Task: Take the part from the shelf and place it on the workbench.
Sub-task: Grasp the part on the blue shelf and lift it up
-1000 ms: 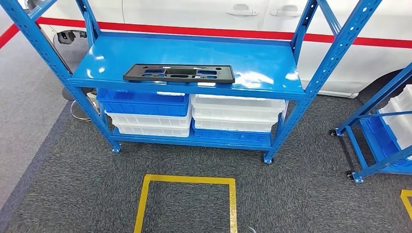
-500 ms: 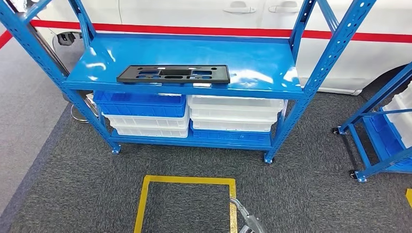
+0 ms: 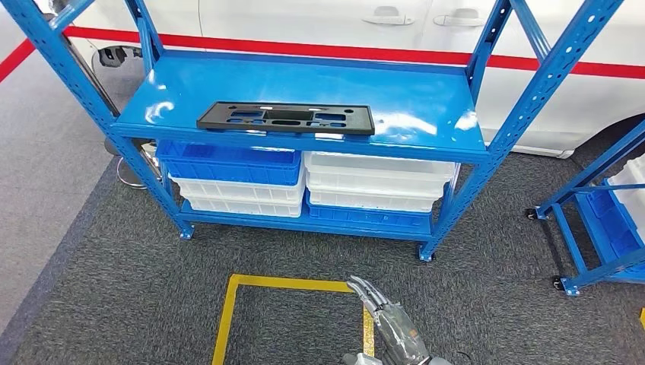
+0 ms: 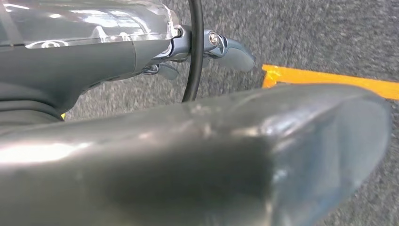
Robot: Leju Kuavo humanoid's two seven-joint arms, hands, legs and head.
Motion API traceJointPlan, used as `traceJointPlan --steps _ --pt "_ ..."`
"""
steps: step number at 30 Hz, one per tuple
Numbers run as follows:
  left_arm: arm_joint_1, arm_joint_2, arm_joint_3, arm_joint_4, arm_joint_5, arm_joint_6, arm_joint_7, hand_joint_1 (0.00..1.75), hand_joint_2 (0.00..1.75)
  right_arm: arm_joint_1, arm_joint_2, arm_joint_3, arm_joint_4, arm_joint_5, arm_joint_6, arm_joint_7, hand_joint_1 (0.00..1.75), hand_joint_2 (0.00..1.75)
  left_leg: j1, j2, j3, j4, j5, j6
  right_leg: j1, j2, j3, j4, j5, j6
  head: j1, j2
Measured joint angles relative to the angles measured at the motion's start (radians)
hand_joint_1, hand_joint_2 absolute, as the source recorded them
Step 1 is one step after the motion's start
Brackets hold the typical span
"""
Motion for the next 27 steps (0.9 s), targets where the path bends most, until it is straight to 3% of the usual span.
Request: traceJointPlan --steps 2,5,6,7,8,10,12,14,17,20,21,22,23,25,27 --pt "-0.002 0.0 0.009 0.003 -0.019 -0.004 -0.004 0.0 0.0 -0.02 0.001 0.003 0.0 0.071 -0.023 0.003 0.0 1.75 0.002 -0.001 0.002 -0.008 0.008 0.016 -0.001 0.001 -0.017 0.037 -0.026 0.006 0.0 0.0" --pt "-0.009 0.002 0.02 0.009 -0.044 -0.01 -0.012 0.0 0.0 -0.045 0.003 0.012 0.005 0.174 -0.058 0.01 0.0 1.75 -0.004 0.0 -0.001 -0.011 0.012 0.03 0.0 0.004 -0.105 0.213 -0.111 0.007 0.0 0.0" --pt "-0.011 0.002 0.025 0.011 -0.051 -0.012 -0.014 0.0 0.0 -0.053 0.003 0.018 0.009 0.208 -0.069 0.014 0.0 1.75 -0.008 -0.001 -0.001 -0.011 0.012 0.032 0.001 0.005 -0.13 0.259 -0.122 0.006 0.0 0.0" --pt "-0.012 0.002 0.029 0.014 -0.059 -0.013 -0.016 0.0 0.0 -0.061 0.003 0.023 0.014 0.239 -0.079 0.017 0.0 1.75 -0.011 -0.001 -0.001 -0.01 0.011 0.033 0.002 0.005 -0.14 0.274 -0.114 0.003 0.0 0.0" --pt "-0.013 0.002 0.033 0.016 -0.067 -0.015 -0.018 0.0 0.0 -0.07 0.003 0.03 0.018 0.273 -0.091 0.021 0.0 1.75 -0.014 -0.002 0.001 -0.01 0.01 0.035 0.004 0.006 -0.131 0.25 -0.087 -0.002 0.0 0.0" --pt "-0.015 0.002 0.04 0.019 -0.083 -0.023 -0.025 0.0 0.0 -0.092 0.003 0.04 0.028 0.334 -0.117 0.029 0.0 1.75 -0.019 -0.005 0.005 -0.009 0.008 0.036 0.012 0.009 -0.077 0.128 -0.015 -0.02 0.0 0.0" --pt "-0.02 0.0 0.052 0.016 -0.101 -0.043 -0.03 0.0 0.0 -0.115 0.003 0.049 0.041 0.392 -0.147 0.037 0.0 1.75 -0.023 -0.006 0.003 -0.006 0.005 0.032 0.02 0.011 -0.034 0.028 0.019 -0.034 0.0 0.0" --pt "-0.023 -0.004 0.066 0.003 -0.121 -0.073 -0.033 0.0 0.0 -0.131 0.003 0.056 0.055 0.439 -0.175 0.042 0.0 1.75 -0.023 -0.007 -0.002 -0.005 0.004 0.024 0.024 0.011 -0.027 0.003 0.018 -0.037 0.0 0.0" --pt "-0.023 -0.014 0.092 -0.036 -0.156 -0.13 -0.034 0.0 0.0 -0.15 0.001 0.059 0.076 0.482 -0.206 0.047 0.0 1.75 -0.022 -0.006 -0.012 0.023 -0.018 0.008 0.012 0.007 -0.017 -0.017 0.025 -0.04 0.0 0.0" --pt "-0.027 -0.024 0.119 -0.073 -0.194 -0.191 -0.034 0.0 0.0 -0.172 -0.003 0.06 0.104 0.509 -0.231 0.05 0.0 1.75 -0.01 -0.002 -0.09 0.187 -0.1 -0.012 0.006 0.0 -0.01 -0.024 0.027 -0.042 0.0 0.0" --pt "-0.028 -0.026 0.128 -0.083 -0.207 -0.21 -0.034 0.0 0.0 -0.177 -0.003 0.06 0.115 0.512 -0.235 0.051 0.0 1.75 -0.004 -0.001 -0.118 0.239 -0.115 -0.019 0.005 -0.001 -0.01 -0.024 0.024 -0.041 0.0 0.0" --pt "-0.028 -0.027 0.137 -0.091 -0.219 -0.226 -0.034 0.0 0.0 -0.179 -0.003 0.06 0.123 0.507 -0.235 0.051 0.0 1.75 0.0 -0.001 -0.133 0.262 -0.111 -0.024 0.003 -0.002 -0.008 -0.023 0.02 -0.039 0.0 0.0" --pt "-0.028 -0.028 0.146 -0.097 -0.229 -0.239 -0.035 0.0 0.0 -0.18 -0.003 0.059 0.13 0.495 -0.23 0.052 0.0 1.75 0.004 0.0 -0.13 0.249 -0.089 -0.028 0.0 -0.002 -0.006 -0.022 0.016 -0.035 0.0 0.0" --pt "-0.028 -0.028 0.158 -0.105 -0.242 -0.256 -0.039 0.0 0.0 -0.18 -0.003 0.056 0.137 0.449 -0.205 0.052 0.0 1.75 0.01 0.002 -0.076 0.133 -0.017 -0.033 -0.006 -0.003 0.004 -0.019 0.006 -0.024 0.0 0.0" --pt "-0.032 -0.028 0.168 -0.109 -0.252 -0.264 -0.044 0.0 0.0 -0.18 -0.003 0.05 0.139 0.39 -0.169 0.049 0.0 1.75 0.009 0.004 -0.025 0.024 0.011 -0.027 -0.006 -0.004 0.011 -0.016 -0.003 -0.009 0.0 0.0"
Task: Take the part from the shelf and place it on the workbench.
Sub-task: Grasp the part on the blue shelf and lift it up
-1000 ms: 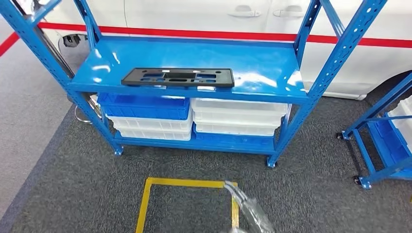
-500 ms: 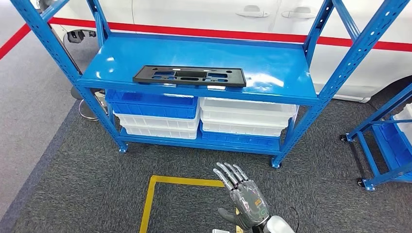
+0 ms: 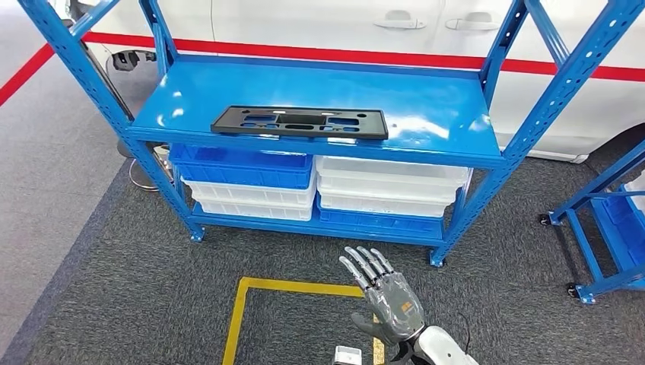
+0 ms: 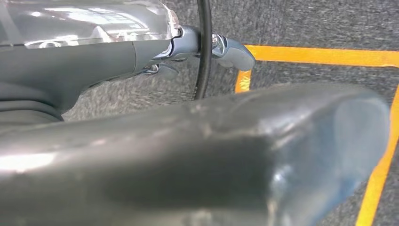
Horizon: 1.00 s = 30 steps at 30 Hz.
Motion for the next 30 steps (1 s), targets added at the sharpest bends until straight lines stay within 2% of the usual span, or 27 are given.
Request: traceJointPlan --steps 1,3,5,6,7,9,10,11,12,14,15,16,17,19,20,21,22,23,24,25,26,27,28,29,30 --pt "-0.002 0.0 0.006 -0.001 -0.004 -0.003 -0.003 0.0 0.0 0.0 0.0 -0.004 0.0 -0.031 0.019 -0.003 0.0 1.75 -0.002 0.0 0.009 -0.023 -0.003 0.008 0.002 0.0 0.003 0.001 -0.001 0.008 0.0 0.0" --pt "-0.006 0.0 0.023 -0.002 -0.015 -0.008 -0.009 0.0 0.0 0.002 0.0 -0.013 -0.007 -0.093 0.061 -0.012 0.0 1.75 -0.004 -0.003 0.017 -0.029 -0.012 0.029 0.002 0.0 0.009 0.004 0.002 0.021 0.0 0.0" --pt "-0.008 0.0 0.041 -0.002 -0.027 -0.015 -0.016 0.0 0.0 0.003 0.0 -0.019 -0.022 -0.148 0.104 -0.022 0.0 1.75 -0.004 -0.006 0.035 -0.035 -0.016 0.045 -0.002 0.002 0.003 0.036 -0.007 0.027 0.0 0.0" --pt "-0.01 0.001 0.05 -0.002 -0.033 -0.017 -0.021 0.0 0.0 0.003 0.002 -0.022 -0.031 -0.171 0.125 -0.026 0.0 1.75 -0.005 -0.007 0.046 -0.037 -0.019 0.051 -0.003 0.003 -0.016 0.074 -0.023 0.028 0.0 0.0" --pt "-0.012 0.002 0.059 -0.002 -0.04 -0.019 -0.025 0.0 0.0 0.003 0.004 -0.027 -0.039 -0.193 0.145 -0.031 0.0 1.75 -0.006 -0.007 0.052 -0.039 -0.023 0.057 -0.002 0.004 -0.049 0.13 -0.045 0.027 0.0 0.0" --pt "-0.017 0.003 0.074 -0.002 -0.054 -0.02 -0.033 0.0 0.0 0.008 0.007 -0.033 -0.048 -0.222 0.179 -0.04 0.0 1.75 -0.012 -0.009 0.065 -0.039 -0.035 0.064 0.002 0.006 -0.137 0.254 -0.087 0.026 0.0 0.0" --pt "-0.018 0.003 0.082 -0.002 -0.061 -0.02 -0.036 0.0 0.0 0.011 0.008 -0.035 -0.052 -0.224 0.188 -0.043 0.0 1.75 -0.016 -0.011 0.074 -0.039 -0.043 0.065 0.004 0.006 -0.172 0.289 -0.092 0.023 0.0 0.0" --pt "-0.019 0.003 0.088 -0.002 -0.068 -0.018 -0.039 0.0 0.0 0.012 0.008 -0.035 -0.057 -0.218 0.191 -0.045 0.0 1.75 -0.02 -0.013 0.086 -0.039 -0.053 0.066 0.008 0.006 -0.192 0.29 -0.079 0.017 0.0 0.0" --pt "-0.019 0.003 0.095 -0.002 -0.073 -0.016 -0.04 0.0 0.0 0.012 0.008 -0.035 -0.063 -0.206 0.191 -0.046 0.0 1.75 -0.023 -0.015 0.1 -0.039 -0.063 0.066 0.014 0.007 -0.194 0.256 -0.048 0.008 0.0 0.0" --pt "-0.022 0.002 0.107 0.0 -0.079 -0.013 -0.041 0.0 0.0 0.012 0.008 -0.034 -0.074 -0.181 0.186 -0.044 0.0 1.75 -0.029 -0.015 0.13 -0.04 -0.088 0.066 0.031 0.011 -0.172 0.137 0.048 -0.021 0.0 0.0" --pt "-0.025 0.001 0.113 0.002 -0.08 -0.011 -0.04 0.0 0.0 0.012 0.008 -0.033 -0.076 -0.173 0.184 -0.042 0.0 1.75 -0.031 -0.017 0.14 -0.041 -0.099 0.064 0.038 0.014 -0.16 0.089 0.08 -0.034 0.0 0.0" --pt "-0.027 0.001 0.116 0.004 -0.081 -0.01 -0.04 0.0 0.0 0.012 0.009 -0.032 -0.079 -0.169 0.183 -0.04 0.0 1.75 -0.031 -0.017 0.148 -0.045 -0.109 0.06 0.044 0.015 -0.151 0.058 0.099 -0.042 -0.001 0.0" --pt "-0.029 0.0 0.119 0.006 -0.082 -0.009 -0.04 0.0 0.0 0.012 0.009 -0.031 -0.081 -0.164 0.181 -0.038 0.0 1.75 -0.03 -0.017 0.157 -0.045 -0.112 0.056 0.048 0.016 -0.145 0.046 0.099 -0.046 -0.001 0.0" --pt "-0.033 0.001 0.125 0.007 -0.084 -0.006 -0.038 0.0 0.0 0.009 0.009 -0.03 -0.086 -0.154 0.177 -0.033 0.0 1.75 -0.029 -0.014 0.163 -0.027 -0.098 0.046 0.045 0.016 -0.115 0.025 0.086 -0.048 -0.001 0.0" --pt "-0.035 0.002 0.129 0.007 -0.085 -0.004 -0.037 0.0 0.0 0.006 0.007 -0.03 -0.087 -0.15 0.174 -0.031 0.0 1.75 -0.029 -0.012 0.151 0.012 -0.081 0.041 0.041 0.016 -0.095 0.011 0.08 -0.051 -0.001 0.0" --pt "-0.038 0.003 0.132 0.008 -0.086 -0.001 -0.037 0.0 0.0 0.004 0.006 -0.03 -0.088 -0.146 0.171 -0.029 0.0 1.75 -0.028 -0.011 0.123 0.065 -0.071 0.034 0.035 0.015 -0.073 -0.001 0.073 -0.053 -0.001 0.0" --pt "-0.041 0.003 0.135 0.01 -0.087 0.001 -0.036 0.0 0.0 0.003 0.004 -0.03 -0.089 -0.143 0.169 -0.028 0.0 1.75 -0.024 -0.01 0.083 0.127 -0.074 0.027 0.031 0.013 -0.053 -0.011 0.064 -0.053 -0.001 0.0" --pt "-0.042 0.003 0.137 0.011 -0.088 0.002 -0.035 0.0 0.0 0.001 0.003 -0.029 -0.089 -0.142 0.167 -0.027 0.0 1.75 -0.021 -0.009 0.039 0.182 -0.094 0.019 0.027 0.012 -0.036 -0.017 0.054 -0.052 -0.001 0.0" --pt "-0.042 0.003 0.139 0.012 -0.09 0.003 -0.033 0.0 0.0 0.0 0.003 -0.029 -0.089 -0.141 0.166 -0.026 0.0 1.75 -0.016 -0.009 -0.003 0.218 -0.13 0.011 0.024 0.012 -0.021 -0.019 0.042 -0.05 -0.001 0.0" --pt "-0.041 0.004 0.142 0.012 -0.091 0.004 -0.032 0.0 0.0 0.0 0.003 -0.029 -0.089 -0.14 0.165 -0.024 0.0 1.75 -0.012 -0.008 -0.035 0.233 -0.167 0.005 0.021 0.013 -0.005 -0.02 0.03 -0.046 -0.001 0.0" --pt "-0.039 0.005 0.145 0.012 -0.092 0.005 -0.031 0.0 0.0 0.0 0.003 -0.029 -0.089 -0.137 0.162 -0.022 0.0 1.75 -0.008 -0.007 -0.056 0.224 -0.188 0.0 0.017 0.014 0.011 -0.02 0.017 -0.042 -0.001 0.0" --pt "-0.039 0.007 0.147 0.013 -0.094 0.007 -0.03 0.0 0.0 0.0 0.003 -0.029 -0.089 -0.133 0.158 -0.021 0.0 1.75 -0.005 -0.006 -0.066 0.192 -0.183 -0.005 0.014 0.014 0.029 -0.02 0.003 -0.036 -0.001 0.0" --pt "-0.038 0.009 0.151 0.013 -0.096 0.009 -0.029 0.0 0.0 0.0 0.003 -0.028 -0.089 -0.129 0.15 -0.02 0.0 1.75 -0.002 -0.004 -0.068 0.142 -0.143 -0.009 0.01 0.014 0.046 -0.019 -0.011 -0.03 -0.001 0.0" --pt "-0.037 0.01 0.154 0.015 -0.097 0.011 -0.029 0.0 0.0 0.0 0.003 -0.028 -0.089 -0.126 0.141 -0.021 0.0 1.75 0.001 -0.002 -0.07 0.083 -0.075 -0.011 0.008 0.014 0.061 -0.017 -0.025 -0.024 -0.001 0.0" --pt "-0.036 0.01 0.157 0.018 -0.099 0.013 -0.028 0.0 0.0 0.0 0.003 -0.028 -0.089 -0.123 0.132 -0.022 0.0 1.75 0.002 0.001 -0.07 0.038 -0.015 -0.008 0.007 0.015 0.072 -0.013 -0.039 -0.017 -0.001 0.0"
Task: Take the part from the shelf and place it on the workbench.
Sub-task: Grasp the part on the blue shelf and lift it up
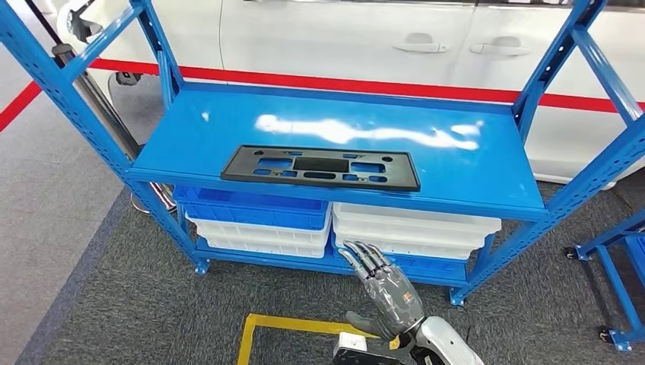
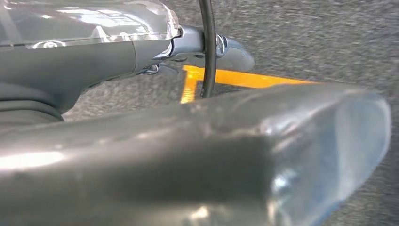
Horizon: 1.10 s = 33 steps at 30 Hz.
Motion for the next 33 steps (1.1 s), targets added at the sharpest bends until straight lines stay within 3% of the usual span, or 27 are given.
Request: traceJointPlan --steps 1,2,5,6,7,9,10,11,12,14,15,16,18,20,22,24,26,27,28,30,31,33 --pt "0.001 0.0 0.002 0.003 -0.002 0.002 0.001 0.0 0.0 -0.001 0.0 0.001 0.0 0.002 -0.008 -0.001 0.0 1.75 -0.001 0.001 0.0 -0.029 0.048 0.007 0.001 0.0 0.006 0.004 -0.012 0.008 0.0 0.0" --pt "0.001 0.0 0.003 0.005 -0.002 0.004 0.001 0.0 0.0 -0.003 0.0 0.001 -0.001 0.004 -0.014 -0.003 0.0 1.75 -0.003 0.002 -0.001 -0.039 0.071 0.017 0.002 0.001 0.01 0.006 -0.022 0.016 0.0 0.0" --pt "-0.004 0.0 0.004 0.009 -0.004 0.007 0.002 0.0 0.0 -0.009 0.0 0.003 -0.006 0.008 -0.024 -0.007 0.0 1.75 -0.005 -0.004 0.011 -0.038 0.063 0.044 -0.003 0.0 0.02 0.008 -0.045 0.033 0.0 0.0" --pt "-0.006 0.001 0.004 0.009 -0.004 0.007 0.002 0.0 0.0 -0.011 0.001 0.003 -0.008 0.009 -0.026 -0.008 0.0 1.75 -0.004 -0.005 0.017 -0.042 0.059 0.051 -0.004 0.0 0.01 0.031 -0.057 0.037 0.0 0.0" --pt "-0.008 0.002 0.004 0.01 -0.004 0.007 0.001 0.0 0.0 -0.013 0.002 0.003 -0.01 0.01 -0.027 -0.008 0.0 1.75 -0.003 -0.005 0.025 -0.045 0.054 0.057 -0.005 -0.001 -0.017 0.08 -0.076 0.039 0.0 0.0" --pt "-0.011 0.003 0.004 0.01 -0.004 0.007 0.001 0.0 0.0 -0.013 0.005 0.003 -0.01 0.01 -0.028 -0.008 0.0 1.75 -0.006 -0.006 0.038 -0.048 0.041 0.065 -0.004 -0.001 -0.109 0.222 -0.116 0.04 0.0 0.0" --pt "-0.011 0.003 0.004 0.01 -0.004 0.007 0.001 0.0 0.0 -0.013 0.005 0.003 -0.01 0.01 -0.028 -0.008 0.0 1.75 -0.008 -0.007 0.045 -0.049 0.033 0.067 -0.003 -0.001 -0.157 0.28 -0.119 0.04 0.0 0.0" --pt "-0.01 0.004 0.004 0.011 -0.004 0.007 0.001 0.0 0.0 -0.012 0.005 0.003 -0.01 0.01 -0.028 -0.008 0.0 1.75 -0.01 -0.009 0.055 -0.049 0.025 0.068 -0.002 -0.001 -0.189 0.304 -0.102 0.037 0.0 0.0" --pt "-0.01 0.004 0.004 0.012 -0.005 0.008 0.001 0.0 0.0 -0.012 0.005 0.003 -0.009 0.01 -0.028 -0.008 0.0 1.75 -0.012 -0.011 0.068 -0.049 0.016 0.068 0.0 -0.001 -0.203 0.29 -0.064 0.032 0.0 0.0" --pt "-0.009 0.003 0.004 0.015 -0.007 0.01 0.001 0.0 0.0 -0.012 0.005 0.003 -0.009 0.01 -0.03 -0.008 0.0 1.75 -0.015 -0.015 0.095 -0.05 -0.003 0.066 0.009 -0.001 -0.186 0.181 0.042 0.012 0.0 0.0" --pt "-0.01 0.003 0.005 0.017 -0.009 0.011 0.0 0.0 0.0 -0.013 0.006 0.003 -0.009 0.009 -0.031 -0.007 0.0 1.75 -0.017 -0.017 0.105 -0.052 -0.011 0.064 0.014 -0.001 -0.171 0.127 0.078 0.001 0.0 0.0" --pt "-0.012 0.003 0.005 0.019 -0.01 0.012 0.0 0.0 0.0 -0.014 0.007 0.003 -0.01 0.008 -0.033 -0.007 0.0 1.75 -0.017 -0.018 0.111 -0.053 -0.017 0.06 0.02 -0.002 -0.158 0.086 0.095 -0.009 0.001 0.0" --pt "-0.014 0.003 0.005 0.022 -0.013 0.014 -0.001 0.0 0.0 -0.017 0.009 0.003 -0.011 0.007 -0.035 -0.006 0.0 1.75 -0.016 -0.018 0.112 -0.057 -0.023 0.049 0.027 -0.004 -0.147 0.054 0.084 -0.02 0.002 0.0" --pt "-0.015 0.004 0.005 0.023 -0.014 0.017 -0.002 0.0 0.0 -0.019 0.009 0.004 -0.013 0.007 -0.036 -0.006 0.0 1.75 -0.017 -0.013 0.116 -0.06 -0.03 0.039 0.021 -0.004 -0.128 0.026 0.075 -0.021 0.002 0.0" --pt "-0.018 0.007 0.005 0.024 -0.015 0.02 -0.004 0.0 0.0 -0.021 0.007 0.004 -0.016 0.007 -0.038 -0.007 0.0 1.75 -0.017 -0.009 0.099 -0.011 -0.054 0.027 0.013 -0.006 -0.1 0.001 0.072 -0.023 0.002 0.0" --pt "-0.018 0.008 0.005 0.025 -0.015 0.022 -0.005 0.0 0.0 -0.024 0.005 0.004 -0.017 0.007 -0.038 -0.007 0.0 1.75 -0.013 -0.007 0.029 0.111 -0.095 0.017 0.011 -0.01 -0.081 -0.008 0.062 -0.025 0.002 0.0" --pt "-0.016 0.01 0.005 0.026 -0.017 0.023 -0.005 0.0 0.0 -0.025 0.005 0.005 -0.016 0.007 -0.038 -0.007 0.0 1.75 -0.009 -0.007 -0.038 0.199 -0.1 0.008 0.011 -0.01 -0.064 -0.007 0.048 -0.022 0.002 0.0" --pt "-0.014 0.011 0.005 0.026 -0.018 0.023 -0.005 0.0 0.0 -0.025 0.005 0.006 -0.015 0.006 -0.039 -0.007 0.0 1.75 -0.007 -0.006 -0.049 0.194 -0.073 0.005 0.009 -0.009 -0.054 -0.006 0.039 -0.019 0.002 0.0" --pt "-0.013 0.012 0.005 0.026 -0.019 0.024 -0.006 0.0 0.0 -0.025 0.005 0.006 -0.013 0.006 -0.039 -0.007 0.0 1.75 -0.006 -0.006 -0.041 0.152 -0.031 0.003 0.008 -0.009 -0.043 -0.005 0.03 -0.015 0.002 0.0" --pt "-0.012 0.015 0.005 0.028 -0.021 0.024 -0.007 0.0 0.0 -0.028 0.005 0.006 -0.008 0.006 -0.039 -0.007 0.0 1.75 -0.006 -0.005 -0.001 0.032 0.045 0.003 0.007 -0.009 -0.024 0.002 0.008 -0.003 0.002 0.0" --pt "-0.013 0.016 0.005 0.03 -0.022 0.025 -0.008 0.0 0.0 -0.031 0.005 0.006 -0.005 0.006 -0.04 -0.008 0.0 1.75 -0.006 -0.005 0.017 -0.01 0.058 0.009 0.008 -0.008 -0.02 0.005 0.0 0.003 0.002 0.0" --pt "-0.014 0.016 0.005 0.033 -0.026 0.027 -0.01 0.0 0.0 -0.04 0.005 0.007 0.002 0.012 -0.045 -0.009 0.0 1.75 -0.01 -0.006 0.03 -0.039 0.046 0.027 0.011 -0.007 -0.018 0.01 -0.007 0.015 0.002 0.0"
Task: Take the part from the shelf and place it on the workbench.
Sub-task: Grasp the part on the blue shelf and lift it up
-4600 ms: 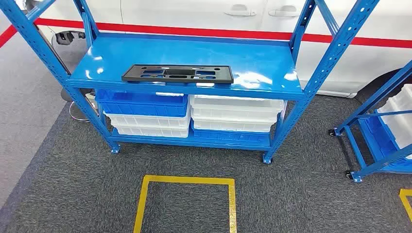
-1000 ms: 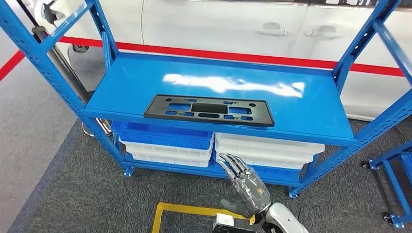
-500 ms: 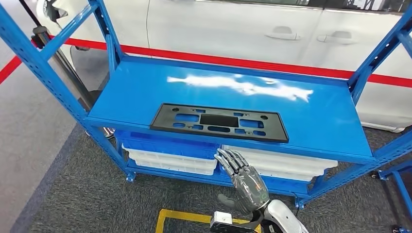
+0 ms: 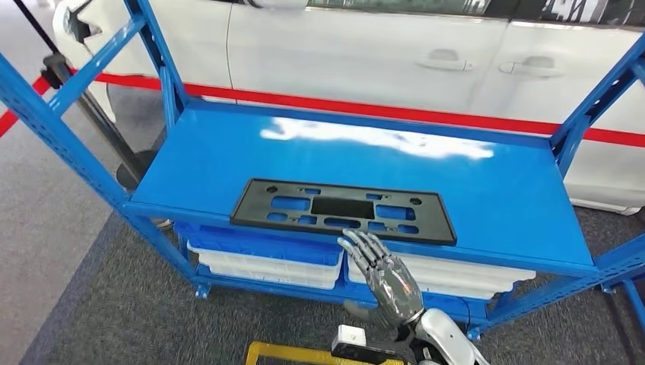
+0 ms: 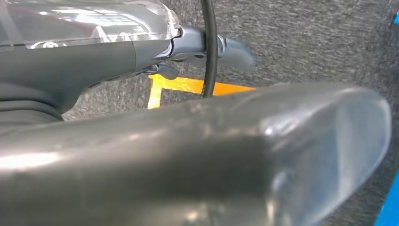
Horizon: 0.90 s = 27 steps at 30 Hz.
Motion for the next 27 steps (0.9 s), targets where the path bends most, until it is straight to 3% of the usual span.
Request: traceJointPlan --steps 2,4,7,8,9,10,12,14,17,19,23,24,25,27 --pt "0.0 0.0 0.0 0.004 -0.005 0.002 -0.002 0.0 0.0 -0.011 0.0 0.001 0.006 0.009 -0.006 -0.001 0.0 1.75 0.001 -0.002 0.008 -0.008 -0.007 0.017 -0.002 0.001 0.001 0.007 -0.001 0.007 0.0 0.0" --pt "-0.002 0.002 0.0 0.008 -0.01 0.003 -0.005 0.0 0.0 -0.026 0.0 0.005 0.012 0.018 -0.011 0.0 0.0 1.75 0.003 -0.003 0.023 -0.015 -0.012 0.03 -0.005 0.002 -0.026 0.063 -0.018 0.012 0.0 0.0" --pt "-0.007 0.008 0.0 0.02 -0.017 0.008 -0.012 0.0 0.0 -0.051 0.001 0.017 0.023 0.059 -0.015 0.013 0.0 1.75 0.001 -0.004 0.039 -0.019 -0.025 0.041 -0.006 0.002 -0.146 0.241 -0.077 0.018 0.0 0.0" --pt "-0.008 0.011 0.0 0.027 -0.021 0.011 -0.015 0.0 0.0 -0.06 0.001 0.023 0.029 0.079 -0.017 0.022 0.0 1.75 0.0 -0.005 0.046 -0.019 -0.031 0.041 -0.006 0.002 -0.179 0.276 -0.081 0.018 0.0 0.0" --pt "-0.009 0.014 0.0 0.034 -0.024 0.013 -0.018 0.0 0.0 -0.071 0.001 0.03 0.036 0.099 -0.019 0.032 0.0 1.75 -0.001 -0.006 0.055 -0.019 -0.038 0.04 -0.006 0.002 -0.198 0.278 -0.066 0.016 0.0 0.0" --pt "-0.01 0.016 0.0 0.041 -0.026 0.015 -0.021 0.0 0.0 -0.083 0.001 0.037 0.043 0.116 -0.019 0.041 0.0 1.75 -0.002 -0.008 0.066 -0.019 -0.046 0.039 -0.004 0.002 -0.199 0.246 -0.03 0.011 0.0 0.0" --pt "-0.013 0.02 0.0 0.055 -0.028 0.016 -0.026 0.0 0.0 -0.109 0.001 0.047 0.058 0.148 -0.023 0.057 0.0 1.75 -0.003 -0.009 0.089 -0.02 -0.062 0.035 0.002 0.002 -0.172 0.13 0.066 -0.005 0.0 0.0" --pt "-0.018 0.024 -0.001 0.068 -0.029 0.017 -0.029 0.0 0.0 -0.131 0.002 0.055 0.072 0.172 -0.028 0.069 0.0 1.75 -0.004 -0.011 0.099 -0.023 -0.074 0.026 0.012 0.001 -0.15 0.053 0.098 -0.021 0.001 0.0" --pt "-0.021 0.032 -0.001 0.079 -0.031 0.019 -0.03 0.0 0.0 -0.15 0.003 0.062 0.086 0.195 -0.032 0.082 0.0 1.75 -0.006 -0.01 0.11 -0.017 -0.078 0.008 0.014 0.003 -0.13 0.021 0.094 -0.032 0.001 0.0" --pt "-0.023 0.038 -0.001 0.084 -0.031 0.019 -0.029 0.0 0.0 -0.16 -0.001 0.064 0.093 0.215 -0.032 0.093 0.0 1.75 -0.006 -0.008 0.103 0.022 -0.093 -0.001 0.008 0.0 -0.105 0.008 0.089 -0.039 0.002 0.0" --pt "-0.027 0.044 -0.001 0.094 -0.038 0.023 -0.028 0.0 0.0 -0.176 -0.005 0.066 0.109 0.27 -0.025 0.118 0.0 1.75 -0.003 -0.006 -0.03 0.223 -0.173 -0.016 0.008 -0.004 -0.08 0.004 0.071 -0.048 0.002 0.0" --pt "-0.026 0.047 -0.002 0.096 -0.042 0.028 -0.027 0.0 0.0 -0.178 -0.005 0.067 0.115 0.29 -0.02 0.126 0.0 1.75 -0.003 -0.005 -0.051 0.234 -0.166 -0.019 0.008 -0.004 -0.074 0.004 0.065 -0.048 0.002 0.0" --pt "-0.025 0.05 -0.002 0.097 -0.045 0.032 -0.026 0.0 0.0 -0.181 -0.005 0.067 0.121 0.306 -0.016 0.133 0.0 1.75 -0.002 -0.005 -0.055 0.211 -0.136 -0.019 0.008 -0.003 -0.067 0.005 0.059 -0.046 0.002 0.0" --pt "-0.025 0.055 -0.004 0.099 -0.049 0.036 -0.026 0.0 0.0 -0.188 -0.005 0.067 0.133 0.324 -0.01 0.141 0.0 1.75 -0.002 -0.005 -0.028 0.094 -0.039 -0.018 0.007 -0.002 -0.05 0.006 0.045 -0.041 0.002 0.0"
